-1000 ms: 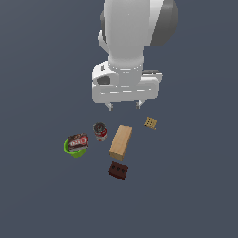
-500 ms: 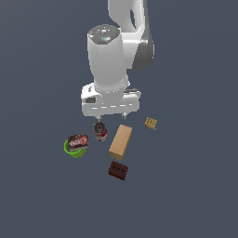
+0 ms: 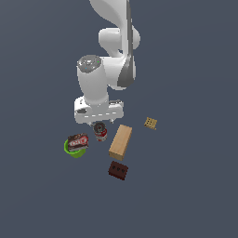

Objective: Pick up a designated object from a clutter of objects.

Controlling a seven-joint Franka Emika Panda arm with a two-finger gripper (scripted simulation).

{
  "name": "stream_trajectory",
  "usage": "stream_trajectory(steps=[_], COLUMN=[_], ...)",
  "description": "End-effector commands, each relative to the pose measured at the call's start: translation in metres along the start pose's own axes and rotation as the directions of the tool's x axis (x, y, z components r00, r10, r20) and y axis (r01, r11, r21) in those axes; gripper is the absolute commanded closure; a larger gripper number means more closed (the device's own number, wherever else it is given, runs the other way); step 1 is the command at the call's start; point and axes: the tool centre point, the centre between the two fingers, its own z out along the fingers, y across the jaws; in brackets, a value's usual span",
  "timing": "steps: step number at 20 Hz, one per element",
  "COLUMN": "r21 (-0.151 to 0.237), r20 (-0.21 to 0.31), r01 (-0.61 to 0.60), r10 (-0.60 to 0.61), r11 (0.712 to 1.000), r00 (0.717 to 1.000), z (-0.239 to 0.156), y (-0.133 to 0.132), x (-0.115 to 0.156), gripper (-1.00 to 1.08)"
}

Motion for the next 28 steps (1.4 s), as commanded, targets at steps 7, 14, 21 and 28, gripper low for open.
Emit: stream_trajectory(steps=[7,14,21,28], r21=[-0.005,-0.005,-0.005,-0.005], r20=[0.003,0.004,0.004,0.003], r01=[0.020,0.019,0.020,0.020], r10=[-0.020,-0.019,-0.020,-0.020], r11=[1.000,1.000,1.000,1.000], r00=[1.000,1.000,1.000,1.000], z=[0.026,0.030,0.059,0.077], y=[0.015,0.015,0.015,0.016], x=[-0.019,-0.019,-0.020,-0.020], gripper=[-0.92,-0.92,-0.92,-0.92])
